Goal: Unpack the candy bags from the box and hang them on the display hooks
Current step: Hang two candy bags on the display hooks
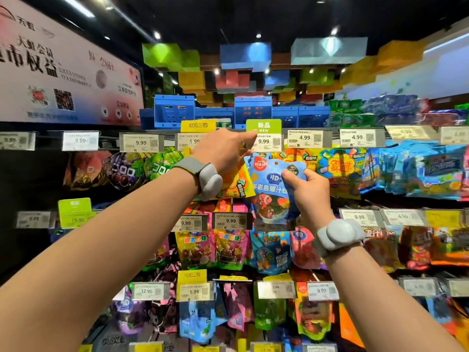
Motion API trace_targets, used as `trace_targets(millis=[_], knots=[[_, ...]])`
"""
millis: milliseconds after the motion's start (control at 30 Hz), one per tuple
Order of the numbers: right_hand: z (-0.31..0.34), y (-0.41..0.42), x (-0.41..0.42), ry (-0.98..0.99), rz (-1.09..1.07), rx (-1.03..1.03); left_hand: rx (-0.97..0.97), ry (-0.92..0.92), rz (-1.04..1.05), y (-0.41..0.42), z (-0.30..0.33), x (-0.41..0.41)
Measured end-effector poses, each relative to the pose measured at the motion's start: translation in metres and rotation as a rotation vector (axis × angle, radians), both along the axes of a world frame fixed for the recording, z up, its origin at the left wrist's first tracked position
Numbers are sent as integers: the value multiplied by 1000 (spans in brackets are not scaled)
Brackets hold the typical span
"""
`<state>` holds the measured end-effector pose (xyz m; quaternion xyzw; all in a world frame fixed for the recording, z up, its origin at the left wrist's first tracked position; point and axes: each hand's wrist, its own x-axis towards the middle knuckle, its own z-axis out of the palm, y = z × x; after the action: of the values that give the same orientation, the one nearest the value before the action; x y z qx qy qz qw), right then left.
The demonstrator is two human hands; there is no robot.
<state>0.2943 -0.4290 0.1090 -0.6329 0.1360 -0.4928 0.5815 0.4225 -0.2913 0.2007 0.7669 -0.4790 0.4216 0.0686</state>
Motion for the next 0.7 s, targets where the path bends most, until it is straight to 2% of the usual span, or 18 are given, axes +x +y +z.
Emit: trace_targets(millis=[167, 300, 500, 700], knots=[[3, 0, -2, -15, 32, 6, 89, -197, 86, 1, 3, 2], [2, 2, 0, -5, 30, -1, 156, -265, 81, 6, 12, 0], [5, -7, 17, 8, 80, 15, 171, -182, -16, 10, 22, -1], [14, -9, 39, -22, 159, 33, 90, -52, 19, 3, 32, -5]])
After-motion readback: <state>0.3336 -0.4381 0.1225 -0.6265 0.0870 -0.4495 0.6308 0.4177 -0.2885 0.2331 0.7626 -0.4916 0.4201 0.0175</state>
